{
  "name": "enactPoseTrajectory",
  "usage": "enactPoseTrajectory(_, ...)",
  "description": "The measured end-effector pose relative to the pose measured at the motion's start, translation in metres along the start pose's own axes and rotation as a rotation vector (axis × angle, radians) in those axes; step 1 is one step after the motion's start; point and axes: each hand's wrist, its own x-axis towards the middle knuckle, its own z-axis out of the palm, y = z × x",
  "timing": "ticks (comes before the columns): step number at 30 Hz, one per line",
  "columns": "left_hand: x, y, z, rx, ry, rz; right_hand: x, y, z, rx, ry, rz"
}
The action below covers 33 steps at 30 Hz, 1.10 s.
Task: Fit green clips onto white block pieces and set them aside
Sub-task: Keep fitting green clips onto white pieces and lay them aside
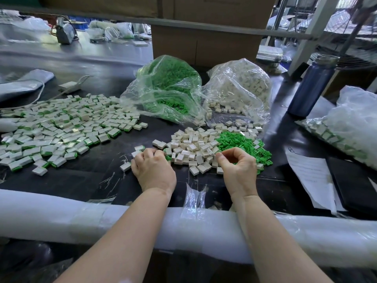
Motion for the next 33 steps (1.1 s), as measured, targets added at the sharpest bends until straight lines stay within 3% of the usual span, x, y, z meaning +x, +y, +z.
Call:
enactPoseTrajectory(5, -0.004, 0.001, -0.004, -0.151, 0.127, 0.025, 0.000, 0.002, 0.001, -0.002, -0.060, -0.012)
enactPoseTrajectory(13, -0.013, 0.014, -0.008, -0.370, 0.040, 0.532, -0.007, -0.004, 0.006, 0.101, -0.280, -0.114)
enactPoseTrajectory(16, -0.014, 0.015, -0.008, -0.391, -0.005, 0.615, -0.007, -0.003, 0.006, 0.118, -0.294, -0.110)
enactPoseTrajectory(22, -0.012, 0.011, -0.003, -0.321, 0.037, 0.478, -0.004, 0.002, 0.007, 0.067, -0.260, -0.101)
enactPoseTrajectory(25, -0.010, 0.009, 0.001, -0.233, -0.031, 0.420, -0.004, 0.002, 0.007, 0.056, -0.257, -0.098)
enactPoseTrajectory(33, -0.011, 0.009, 0.001, -0.262, -0.101, 0.385, -0.004, -0.001, 0.007, 0.063, -0.227, -0.077)
